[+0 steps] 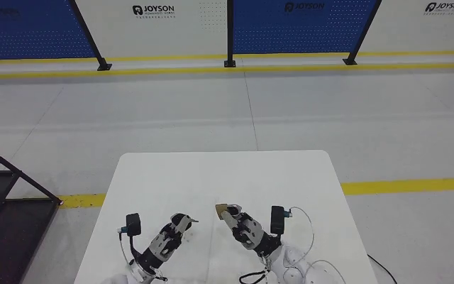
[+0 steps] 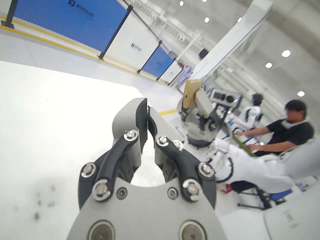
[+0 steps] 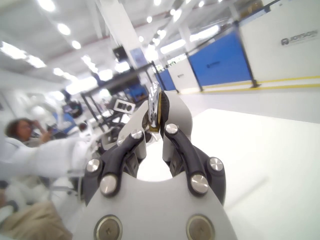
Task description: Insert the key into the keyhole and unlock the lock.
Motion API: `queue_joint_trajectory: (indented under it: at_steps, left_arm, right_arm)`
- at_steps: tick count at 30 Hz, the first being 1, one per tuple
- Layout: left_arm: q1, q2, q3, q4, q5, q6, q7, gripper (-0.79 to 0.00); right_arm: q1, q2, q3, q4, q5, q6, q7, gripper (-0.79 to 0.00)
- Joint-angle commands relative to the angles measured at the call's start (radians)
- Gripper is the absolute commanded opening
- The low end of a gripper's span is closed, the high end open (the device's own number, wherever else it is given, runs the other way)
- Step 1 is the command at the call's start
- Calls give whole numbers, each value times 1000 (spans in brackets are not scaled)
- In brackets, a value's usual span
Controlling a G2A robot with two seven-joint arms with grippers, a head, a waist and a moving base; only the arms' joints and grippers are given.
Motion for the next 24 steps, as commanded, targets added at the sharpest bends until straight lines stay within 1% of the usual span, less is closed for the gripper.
queue_joint_trajectory:
  at_steps: [1,2,3,5,6,18,20,22,24]
  left_arm:
    - [-7,-3,17,16,-58,-66,45,-785]
    - [-11,-5,21,24,-73,-83,66,-785]
    - [-13,-8,31,29,-88,-106,85,-785]
    - [-20,-12,53,45,-122,-147,109,-785]
    - [-25,-12,55,52,-126,-155,112,-785]
    - [-26,-13,55,54,-126,-155,113,-785]
    - [-36,-14,72,48,-133,-125,87,-785]
    - [-42,-19,85,47,-138,-130,113,-785]
    - [-46,-25,106,59,-150,-163,153,-785]
  right_arm:
    - [50,-14,-43,69,97,-130,3,-785]
    - [70,-20,-60,98,129,-169,6,-785]
    - [90,-27,-80,114,155,-180,11,-785]
    - [116,-36,-118,141,207,-180,21,-785]
    - [116,-36,-118,141,207,-180,21,-785]
    - [115,-37,-118,138,209,-177,23,-785]
    - [109,-39,-120,124,229,-152,43,-785]
    - [103,-43,-119,113,249,-121,38,-785]
    - [99,-49,-123,111,260,-112,33,-785]
